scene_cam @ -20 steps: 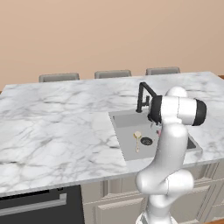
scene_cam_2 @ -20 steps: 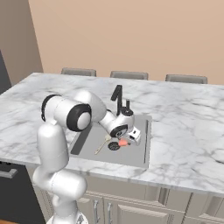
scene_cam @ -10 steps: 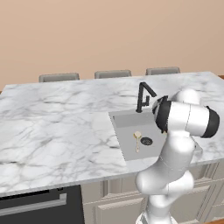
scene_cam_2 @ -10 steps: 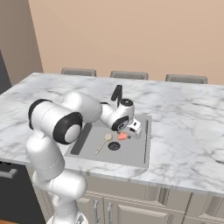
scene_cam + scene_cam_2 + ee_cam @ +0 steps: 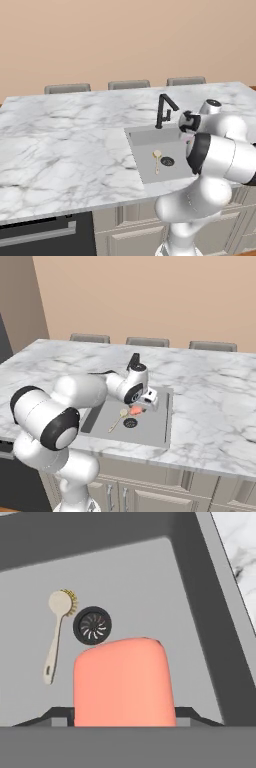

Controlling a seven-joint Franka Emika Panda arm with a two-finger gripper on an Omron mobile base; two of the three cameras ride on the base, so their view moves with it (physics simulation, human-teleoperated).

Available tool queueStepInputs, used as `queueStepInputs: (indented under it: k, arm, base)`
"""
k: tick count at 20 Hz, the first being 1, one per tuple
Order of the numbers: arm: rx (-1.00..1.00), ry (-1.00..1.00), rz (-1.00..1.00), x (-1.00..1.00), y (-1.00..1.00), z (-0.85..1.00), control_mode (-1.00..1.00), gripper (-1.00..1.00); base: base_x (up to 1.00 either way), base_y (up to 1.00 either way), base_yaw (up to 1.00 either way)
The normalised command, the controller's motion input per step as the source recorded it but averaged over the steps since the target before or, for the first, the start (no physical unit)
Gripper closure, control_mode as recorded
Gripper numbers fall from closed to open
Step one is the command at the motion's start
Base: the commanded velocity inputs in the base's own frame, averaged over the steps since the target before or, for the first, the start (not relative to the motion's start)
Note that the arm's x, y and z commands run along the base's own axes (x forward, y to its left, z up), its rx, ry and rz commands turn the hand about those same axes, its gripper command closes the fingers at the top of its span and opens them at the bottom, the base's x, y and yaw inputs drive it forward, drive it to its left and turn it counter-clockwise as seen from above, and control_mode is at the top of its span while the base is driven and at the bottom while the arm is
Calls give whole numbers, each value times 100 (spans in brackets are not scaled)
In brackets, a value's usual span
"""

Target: Pick up the bar soap and dish brush from the sink, and place them back in the cabinet, and close the cabinet doors.

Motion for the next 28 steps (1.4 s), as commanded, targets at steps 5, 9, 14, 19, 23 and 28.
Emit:
queueStepInputs:
  k: [5, 9, 14, 19, 23, 28]
  arm:
    - [-3, 0, 5, -26, 29, 38, -100, 100]
    - [0, 0, 3, -23, 24, 49, -100, 100]
    - [0, -1, 1, -21, 9, 59, -100, 100]
    - [0, -1, 2, -28, 5, 58, -100, 100]
    - [0, 0, 2, -22, 13, 45, -100, 100]
    - [0, 0, 0, -24, 32, 35, -100, 100]
  base:
    - [0, 0, 0]
    - [0, 0, 0]
    - [0, 0, 0]
    - [0, 0, 0]
    - [0, 0, 0]
    - [0, 0, 0]
